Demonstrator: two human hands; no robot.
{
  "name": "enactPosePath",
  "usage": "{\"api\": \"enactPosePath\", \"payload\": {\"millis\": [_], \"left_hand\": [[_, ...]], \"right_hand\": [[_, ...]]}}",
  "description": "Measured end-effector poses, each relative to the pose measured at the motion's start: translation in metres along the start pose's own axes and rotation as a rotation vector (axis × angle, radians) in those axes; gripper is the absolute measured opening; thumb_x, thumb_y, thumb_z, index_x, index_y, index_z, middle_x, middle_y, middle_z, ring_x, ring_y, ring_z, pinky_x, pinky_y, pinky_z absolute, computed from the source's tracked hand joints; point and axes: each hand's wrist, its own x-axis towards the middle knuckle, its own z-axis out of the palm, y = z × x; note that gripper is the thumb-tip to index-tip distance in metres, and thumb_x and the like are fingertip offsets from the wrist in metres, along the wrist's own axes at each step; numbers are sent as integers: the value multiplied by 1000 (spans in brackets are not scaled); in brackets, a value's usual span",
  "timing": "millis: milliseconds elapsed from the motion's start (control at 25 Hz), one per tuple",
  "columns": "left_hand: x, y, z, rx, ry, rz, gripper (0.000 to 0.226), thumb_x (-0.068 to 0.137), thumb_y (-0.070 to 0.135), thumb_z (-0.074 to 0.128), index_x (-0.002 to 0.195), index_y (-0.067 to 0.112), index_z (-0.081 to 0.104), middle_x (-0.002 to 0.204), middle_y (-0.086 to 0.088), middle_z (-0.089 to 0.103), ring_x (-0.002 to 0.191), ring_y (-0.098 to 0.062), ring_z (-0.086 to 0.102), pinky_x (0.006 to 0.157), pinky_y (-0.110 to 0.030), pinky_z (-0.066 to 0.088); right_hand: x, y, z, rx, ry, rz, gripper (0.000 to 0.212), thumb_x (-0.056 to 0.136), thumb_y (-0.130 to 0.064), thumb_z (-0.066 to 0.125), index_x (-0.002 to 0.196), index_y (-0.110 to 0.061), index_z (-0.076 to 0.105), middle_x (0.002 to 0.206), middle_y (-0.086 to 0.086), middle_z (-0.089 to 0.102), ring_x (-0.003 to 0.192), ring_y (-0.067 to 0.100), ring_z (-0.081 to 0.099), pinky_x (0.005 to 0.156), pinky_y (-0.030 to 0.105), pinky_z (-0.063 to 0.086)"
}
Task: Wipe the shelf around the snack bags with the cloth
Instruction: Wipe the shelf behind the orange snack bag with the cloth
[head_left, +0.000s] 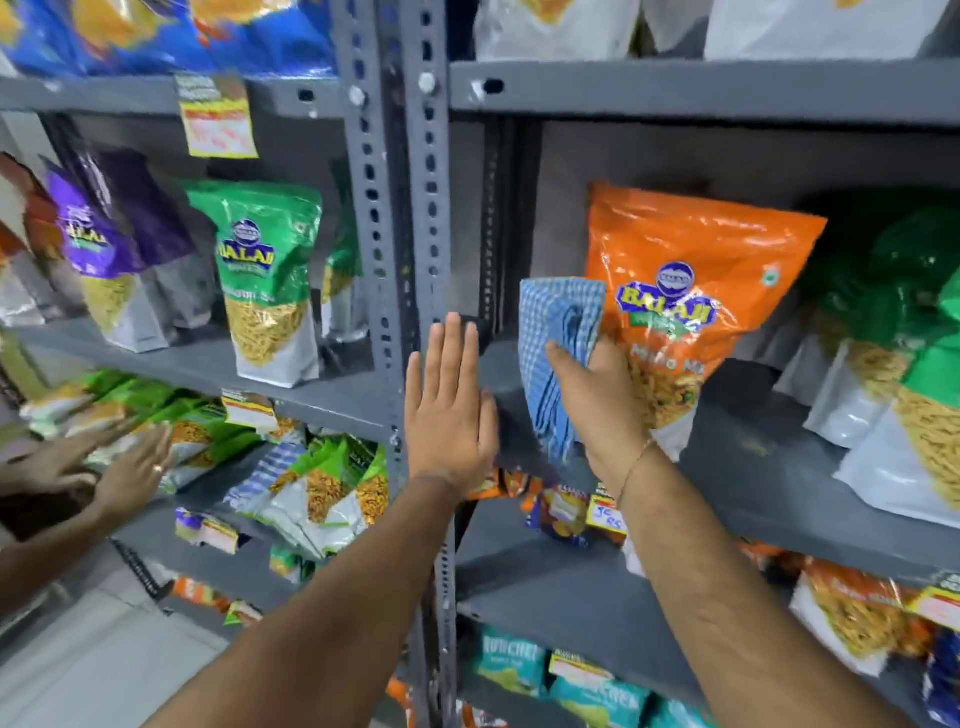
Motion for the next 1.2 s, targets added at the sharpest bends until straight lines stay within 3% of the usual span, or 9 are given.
{"api": "enactPosePath", "payload": {"millis": [160, 240, 320, 480, 560, 720, 920, 1040, 1200], "left_hand": [[9, -34, 20, -14, 95, 136, 87, 104, 29, 43, 177, 20, -4, 186, 5, -17, 174, -16, -9, 141, -39, -5], [7, -42, 28, -65, 144, 180, 83, 106, 31, 41, 178, 19, 1, 187, 3, -13, 174, -17, -6, 142, -40, -2], [8, -46, 38, -93, 187, 191, 80, 107, 33, 38, 178, 18, 5, 187, 1, -8, 174, -19, -2, 142, -41, 0], [10, -50, 48, -120, 249, 242, 72, 111, 36, 29, 178, 17, 10, 188, -3, -4, 175, -22, 2, 142, -43, 2], [10, -52, 49, -115, 262, 255, 70, 112, 36, 27, 178, 16, 11, 188, -4, -3, 175, -23, 3, 142, -43, 2], [9, -52, 52, -98, 281, 279, 70, 112, 34, 26, 177, 16, 14, 188, -5, 0, 175, -24, 5, 142, -43, 3], [10, -51, 50, -116, 284, 271, 70, 112, 34, 26, 178, 16, 14, 188, -6, 0, 175, -24, 5, 142, -43, 2], [8, -50, 50, -113, 300, 270, 71, 111, 34, 27, 178, 15, 12, 188, -7, 1, 175, -25, 5, 142, -44, 2], [9, -50, 50, -103, 307, 263, 71, 111, 36, 27, 178, 14, 13, 188, -8, 1, 175, -25, 4, 142, -44, 1]], "right_hand": [[59, 21, 53, -182, 27, -64, 24, 99, -6, 55, 115, -20, 68, 99, -1, 71, 90, 18, 67, 80, 30, 53], [97, 36, 69, -287, 13, -76, 39, 95, 2, 52, 126, -17, 66, 101, 1, 70, 84, 14, 63, 75, 26, 51], [135, 50, 85, -275, 30, -24, 31, 97, 1, 54, 123, -12, 65, 96, 3, 69, 79, 11, 61, 69, 20, 48], [190, 93, 101, -590, 119, -64, 48, 86, 0, 51, 128, -18, 66, 115, 11, 74, 105, 32, 68, 94, 38, 55], [203, 113, 101, -649, 119, -4, 46, 86, 0, 50, 124, -19, 68, 118, 13, 74, 110, 38, 68, 96, 43, 56], [231, 158, 106, -903, -74, 175, 28, 88, -33, 58, 111, -23, 70, 110, 5, 76, 101, 34, 71, 93, 40, 57], [261, 187, 107, -864, -196, 320, 48, 83, -57, 47, 107, -22, 71, 110, 6, 75, 98, 32, 70, 97, 45, 56], [263, 204, 103, -806, -213, 317, 56, 77, -69, 47, 111, -30, 70, 110, 1, 77, 101, 29, 72, 99, 48, 56], [229, 206, 101, -783, -342, 229, 47, 84, -67, 51, 121, -42, 64, 116, -3, 77, 107, 27, 72, 100, 47, 55]]}}
